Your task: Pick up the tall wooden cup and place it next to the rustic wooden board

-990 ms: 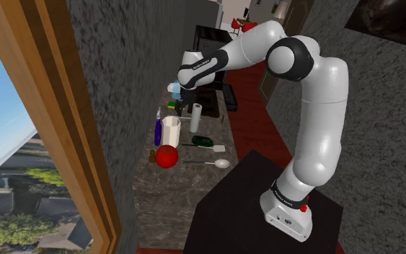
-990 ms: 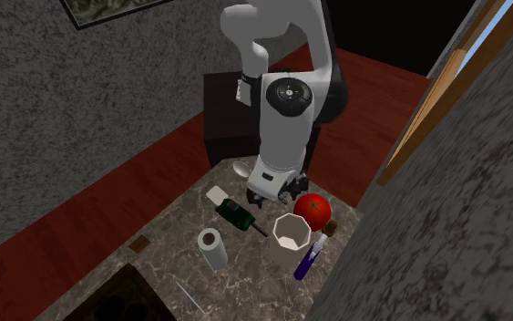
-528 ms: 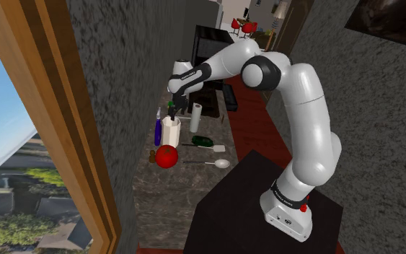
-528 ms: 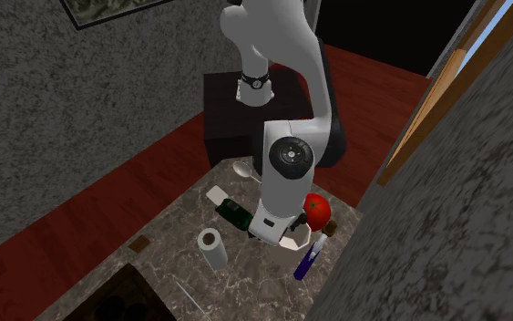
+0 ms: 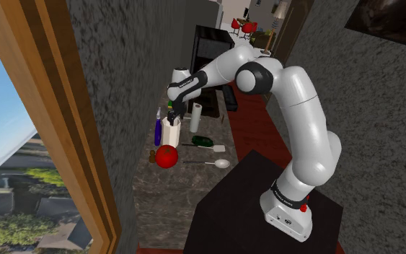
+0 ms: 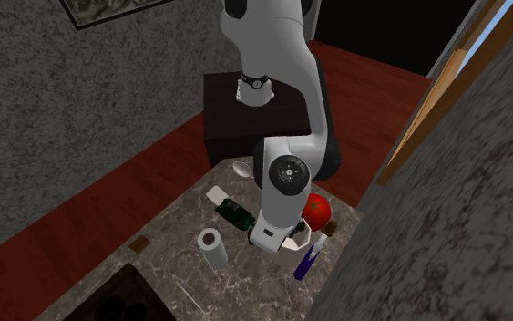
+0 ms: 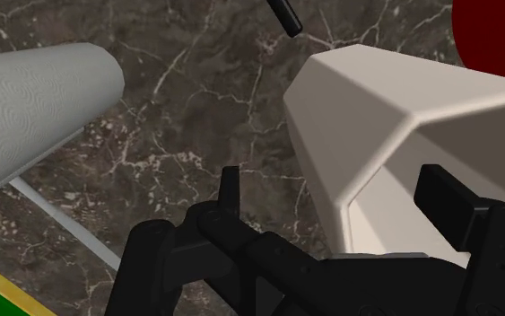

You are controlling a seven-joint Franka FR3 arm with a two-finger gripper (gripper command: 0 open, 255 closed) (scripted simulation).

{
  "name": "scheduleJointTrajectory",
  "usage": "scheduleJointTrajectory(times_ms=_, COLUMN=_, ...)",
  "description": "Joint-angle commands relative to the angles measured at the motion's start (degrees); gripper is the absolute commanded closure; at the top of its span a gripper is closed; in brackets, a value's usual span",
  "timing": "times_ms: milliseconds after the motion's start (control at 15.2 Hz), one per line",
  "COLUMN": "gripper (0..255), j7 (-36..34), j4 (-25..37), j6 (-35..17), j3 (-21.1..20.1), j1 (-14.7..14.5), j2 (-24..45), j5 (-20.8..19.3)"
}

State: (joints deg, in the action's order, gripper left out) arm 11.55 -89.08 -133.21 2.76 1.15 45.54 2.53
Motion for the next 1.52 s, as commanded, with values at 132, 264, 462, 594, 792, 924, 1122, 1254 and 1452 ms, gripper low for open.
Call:
scheduleJointTrajectory(times_ms=132, gripper=0, j7=0.09, j4=0.06, j6=-0.34, j3=-0.01, j1=0.08, j2=0.37, j5=0.02)
scheduleJointTrajectory(times_ms=264, gripper=0, j7=0.09, j4=0.06, j6=-0.34, j3=-0.01, j1=0.08, j2=0.37, j5=0.02)
scheduleJointTrajectory(times_ms=462, gripper=255, j7=0.09, j4=0.05, j6=-0.34, j3=-0.01, j1=0.08, j2=0.37, j5=0.02)
scheduleJointTrajectory(times_ms=594, gripper=255, j7=0.09, j4=0.05, j6=-0.34, j3=-0.01, j1=0.08, j2=0.37, j5=0.02)
scheduleJointTrajectory(times_ms=792, gripper=255, j7=0.09, j4=0.05, j6=-0.34, j3=-0.01, j1=0.08, j2=0.37, j5=0.02)
scheduleJointTrajectory(times_ms=924, gripper=255, j7=0.09, j4=0.04, j6=-0.35, j3=-0.01, j1=0.08, j2=0.36, j5=0.02)
scheduleJointTrajectory(times_ms=1122, gripper=255, j7=0.08, j4=-0.08, j6=0.09, j3=0.02, j1=0.07, j2=-0.20, j5=0.00)
scheduleJointTrajectory(times_ms=1254, gripper=255, j7=0.06, j4=-0.32, j6=0.96, j3=0.06, j1=0.04, j2=-1.31, j5=-0.05)
scheduleJointTrajectory(times_ms=1452, gripper=255, j7=0.02, j4=-0.52, j6=2.35, j3=0.12, j1=-0.01, j2=-2.90, j5=-0.12)
